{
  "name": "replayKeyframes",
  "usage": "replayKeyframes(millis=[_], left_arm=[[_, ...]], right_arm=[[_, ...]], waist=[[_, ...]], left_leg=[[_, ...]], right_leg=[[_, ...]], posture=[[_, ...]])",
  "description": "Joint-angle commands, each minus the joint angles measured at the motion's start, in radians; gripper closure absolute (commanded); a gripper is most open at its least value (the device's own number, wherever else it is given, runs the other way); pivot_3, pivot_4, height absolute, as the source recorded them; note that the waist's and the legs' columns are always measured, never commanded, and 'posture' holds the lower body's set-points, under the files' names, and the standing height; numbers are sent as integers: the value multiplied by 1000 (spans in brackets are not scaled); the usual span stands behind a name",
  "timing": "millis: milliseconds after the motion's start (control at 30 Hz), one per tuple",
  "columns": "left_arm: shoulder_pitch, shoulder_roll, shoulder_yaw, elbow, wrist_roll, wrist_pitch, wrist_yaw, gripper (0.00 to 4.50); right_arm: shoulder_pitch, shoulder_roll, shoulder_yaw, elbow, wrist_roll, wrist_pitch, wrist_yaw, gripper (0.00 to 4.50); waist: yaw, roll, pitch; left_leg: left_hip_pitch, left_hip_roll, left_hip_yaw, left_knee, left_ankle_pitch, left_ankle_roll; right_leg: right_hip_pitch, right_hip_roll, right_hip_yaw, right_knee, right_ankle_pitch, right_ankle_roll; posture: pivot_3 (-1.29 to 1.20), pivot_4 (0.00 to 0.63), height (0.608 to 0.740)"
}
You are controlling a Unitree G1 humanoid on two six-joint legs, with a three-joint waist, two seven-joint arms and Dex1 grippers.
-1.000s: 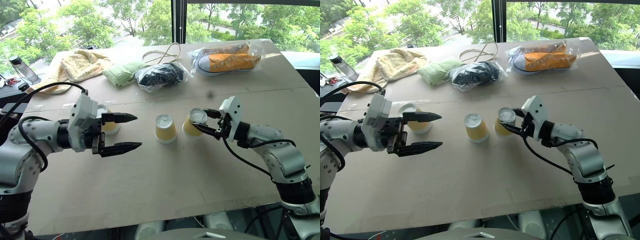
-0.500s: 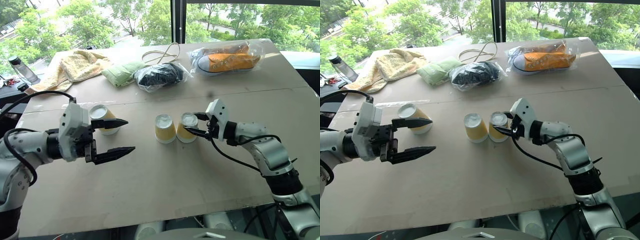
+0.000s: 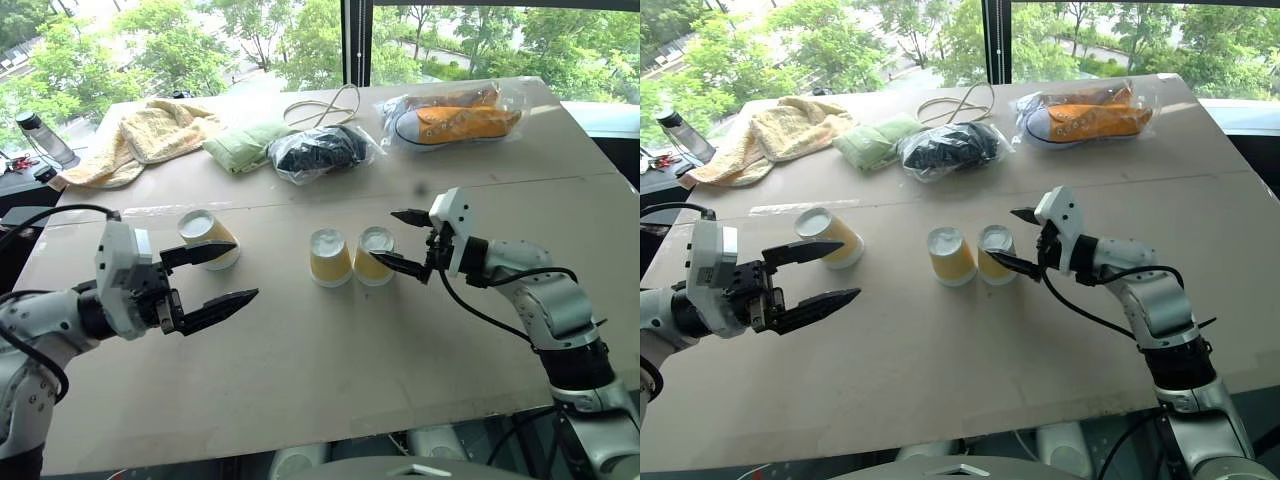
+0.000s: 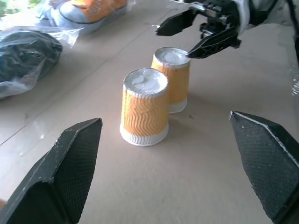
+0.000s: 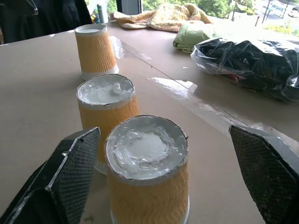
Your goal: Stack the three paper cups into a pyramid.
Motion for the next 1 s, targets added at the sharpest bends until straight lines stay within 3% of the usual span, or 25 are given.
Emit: replayKeyframes(millis=[33,167,333,533,1000], left_arm=[[5,-107,56,-8,69,-69,197,0],[3,-248,23,37,209,-217,340,0],[-29,-332,-14,134,342,-353,464,0],[-102,-326,-78,287,420,-433,501,0],[-275,-296,-175,505,405,-449,460,0]], right_arm=[[10,-43,-78,-72,87,2,47,130],[40,-93,-140,-59,165,-42,156,130],[40,-138,-187,-27,278,-27,279,130],[12,-138,-190,-11,319,-38,304,130],[47,-138,-195,-25,285,-104,272,130]], waist=[[2,0,0],[7,-1,-1],[11,-2,-1],[23,-2,-1],[24,-2,-1]], left_leg=[[0,0,-1,0,0,0],[0,-1,0,1,0,1],[1,-1,0,1,0,1],[6,-1,0,1,-1,1],[6,-1,0,1,-1,1]], right_leg=[[0,0,0,0,0,0],[1,-1,0,-1,0,0],[2,-1,0,0,0,0],[7,0,-1,-1,0,0],[7,-1,-1,-1,0,0]], posture=[[0,150,740],[0,150,740],[0,150,740],[0,150,740],[0,150,740]])
